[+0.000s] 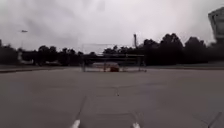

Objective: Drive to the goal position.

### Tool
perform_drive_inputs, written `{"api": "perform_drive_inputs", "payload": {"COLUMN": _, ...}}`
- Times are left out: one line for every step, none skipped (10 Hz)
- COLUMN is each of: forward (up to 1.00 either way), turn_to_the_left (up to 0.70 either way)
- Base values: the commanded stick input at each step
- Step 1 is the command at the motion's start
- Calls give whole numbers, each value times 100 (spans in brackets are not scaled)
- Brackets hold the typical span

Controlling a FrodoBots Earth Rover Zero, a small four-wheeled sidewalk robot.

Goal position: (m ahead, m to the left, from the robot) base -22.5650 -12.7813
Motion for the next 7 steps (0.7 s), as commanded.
{"api": "perform_drive_inputs", "payload": {"forward": 0, "turn_to_the_left": -70}}
{"api": "perform_drive_inputs", "payload": {"forward": 0, "turn_to_the_left": -70}}
{"api": "perform_drive_inputs", "payload": {"forward": 0, "turn_to_the_left": -70}}
{"api": "perform_drive_inputs", "payload": {"forward": 0, "turn_to_the_left": -70}}
{"api": "perform_drive_inputs", "payload": {"forward": 0, "turn_to_the_left": -70}}
{"api": "perform_drive_inputs", "payload": {"forward": 0, "turn_to_the_left": -70}}
{"api": "perform_drive_inputs", "payload": {"forward": 0, "turn_to_the_left": -70}}
